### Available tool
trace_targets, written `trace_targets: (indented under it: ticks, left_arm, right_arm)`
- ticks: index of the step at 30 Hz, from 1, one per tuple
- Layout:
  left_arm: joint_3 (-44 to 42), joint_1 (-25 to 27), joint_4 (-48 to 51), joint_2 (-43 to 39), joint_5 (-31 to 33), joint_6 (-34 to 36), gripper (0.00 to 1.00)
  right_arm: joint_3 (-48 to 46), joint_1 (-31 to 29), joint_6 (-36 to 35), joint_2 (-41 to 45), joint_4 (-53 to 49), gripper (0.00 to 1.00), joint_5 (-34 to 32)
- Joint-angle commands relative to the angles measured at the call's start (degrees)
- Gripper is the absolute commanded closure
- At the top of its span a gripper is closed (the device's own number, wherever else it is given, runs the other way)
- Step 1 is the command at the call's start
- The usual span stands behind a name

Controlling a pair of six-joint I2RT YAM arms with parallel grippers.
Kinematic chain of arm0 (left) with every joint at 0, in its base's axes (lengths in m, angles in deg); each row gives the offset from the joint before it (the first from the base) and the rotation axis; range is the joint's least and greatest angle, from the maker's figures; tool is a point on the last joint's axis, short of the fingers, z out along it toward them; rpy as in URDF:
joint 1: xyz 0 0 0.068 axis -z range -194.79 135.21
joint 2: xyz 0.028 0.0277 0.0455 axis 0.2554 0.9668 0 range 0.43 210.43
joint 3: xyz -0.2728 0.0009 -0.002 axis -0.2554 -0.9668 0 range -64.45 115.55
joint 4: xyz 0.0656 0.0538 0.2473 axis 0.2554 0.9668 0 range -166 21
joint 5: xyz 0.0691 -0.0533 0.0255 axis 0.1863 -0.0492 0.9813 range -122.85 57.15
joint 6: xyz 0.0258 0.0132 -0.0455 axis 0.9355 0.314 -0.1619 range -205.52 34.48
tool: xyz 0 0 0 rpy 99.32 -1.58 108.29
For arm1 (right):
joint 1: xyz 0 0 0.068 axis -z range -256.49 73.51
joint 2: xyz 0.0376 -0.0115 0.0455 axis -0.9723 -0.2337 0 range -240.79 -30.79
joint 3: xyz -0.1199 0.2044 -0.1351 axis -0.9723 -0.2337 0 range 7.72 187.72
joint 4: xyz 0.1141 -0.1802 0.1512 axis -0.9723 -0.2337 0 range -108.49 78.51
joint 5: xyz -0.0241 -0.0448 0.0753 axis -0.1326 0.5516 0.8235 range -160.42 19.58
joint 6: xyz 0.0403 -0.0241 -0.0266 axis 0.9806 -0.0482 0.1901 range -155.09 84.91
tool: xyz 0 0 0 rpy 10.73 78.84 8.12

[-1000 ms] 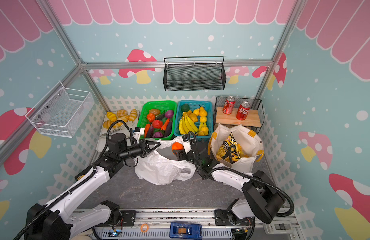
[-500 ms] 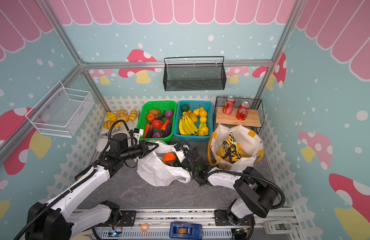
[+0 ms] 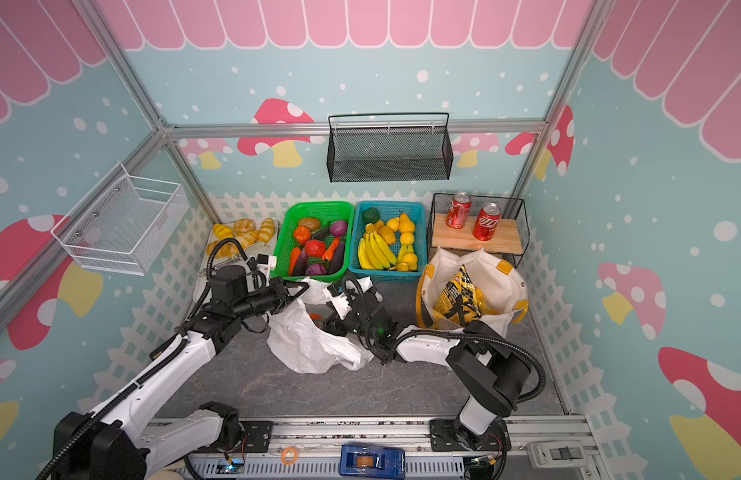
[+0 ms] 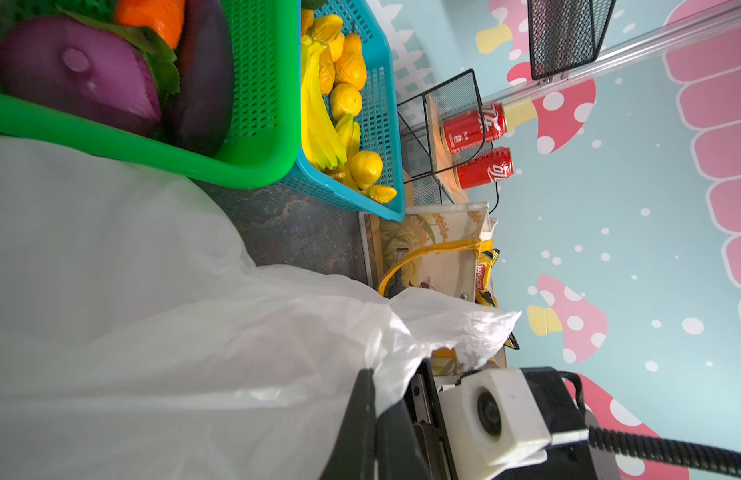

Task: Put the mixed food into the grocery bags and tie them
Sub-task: 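Release the orange into the bag with the right gripper while the left holds the handle, then withdraw the right gripper from the bag and move it over the teal basket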

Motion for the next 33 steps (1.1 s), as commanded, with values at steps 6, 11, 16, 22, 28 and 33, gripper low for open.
trace_targets:
  ticks: [6,11,16,22,28,33]
  left_arm:
    - [-1.8,-5.0,2.0,-1.8,-1.9,0.8,1.0]
    - [-2.7,-7.8,3.8,-2.6,-1.9,1.8,1.0]
    - [-3.1,-9.0,4.4,-3.0,-1.3,2.4,1.0]
    - [-3.3,-13.5,5.5,-4.4,-1.9,2.3,1.0]
    - [-3.7,-15.5,6.6,-5.3,-2.2,3.0,1.0]
    - [-4.2,-15.6,6.5,-5.2,-2.2,3.3,1.0]
  right_arm:
    - [-2.0,-0.2,-8.2,9.6,-10.6,0.14,-3.0]
    - [-5.3,-0.2,-13.6,17.4,-17.7,0.18,-0.1]
    - [-8.6,0.5,-15.7,25.7,-24.9,0.22,-1.2]
    - [-6.0,4.6,-17.2,34.0,-32.1,0.22,-4.6]
    - [4.7,17.6,-12.9,28.4,-38.8,0.22,-8.8]
    - [20.3,20.6,-17.5,13.5,-48.5,0.2,-20.7]
